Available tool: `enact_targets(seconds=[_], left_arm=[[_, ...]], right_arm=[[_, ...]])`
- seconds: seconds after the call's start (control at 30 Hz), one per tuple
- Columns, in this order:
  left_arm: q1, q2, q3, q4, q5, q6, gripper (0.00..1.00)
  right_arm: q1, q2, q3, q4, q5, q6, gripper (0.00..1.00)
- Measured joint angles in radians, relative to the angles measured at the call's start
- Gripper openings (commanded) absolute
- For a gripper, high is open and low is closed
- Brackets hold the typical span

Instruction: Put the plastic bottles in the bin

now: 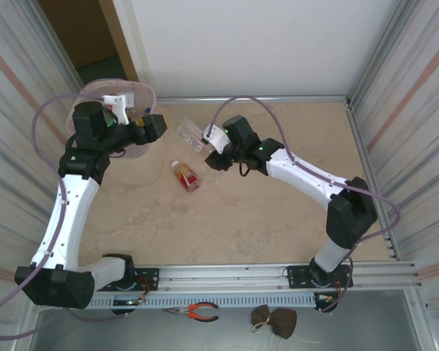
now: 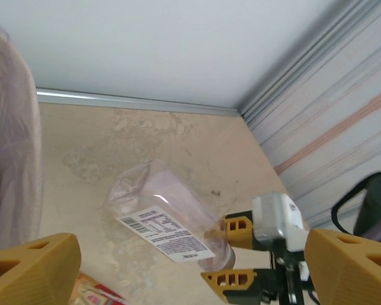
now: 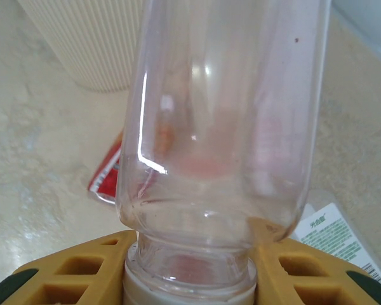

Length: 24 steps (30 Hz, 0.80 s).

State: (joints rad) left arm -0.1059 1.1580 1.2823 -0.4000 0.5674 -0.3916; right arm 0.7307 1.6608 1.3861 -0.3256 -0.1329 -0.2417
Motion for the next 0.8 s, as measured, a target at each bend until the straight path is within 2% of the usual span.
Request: enact_targets(seconds=[0.07,0.37,0.6,0.8], left_arm=[[-0.021,0.014,0.0,0.021,-0.003,-0.041,0.99],[-0.138,0.088,0.023,0.048,-0.055,-0.135,0.99],[-0.156,0.094,0.009,0.188,-0.04,-0.25,0.98],[-0.201,0.125,0.006,0.28,-0.036,-0.318,0.93]], right_arm=[[0.002,-0.031,-0.008,0.017,-0.007,0.006,0.28],[0.011,-0.141,-0.021,0.084,-0.034,0.024,0.28],[0.016,-0.186,-0.029,0.121,-0.051,0.025,0.28],[0.018,-0.194,-0.039,0.133,-0.051,0.025,0.28]])
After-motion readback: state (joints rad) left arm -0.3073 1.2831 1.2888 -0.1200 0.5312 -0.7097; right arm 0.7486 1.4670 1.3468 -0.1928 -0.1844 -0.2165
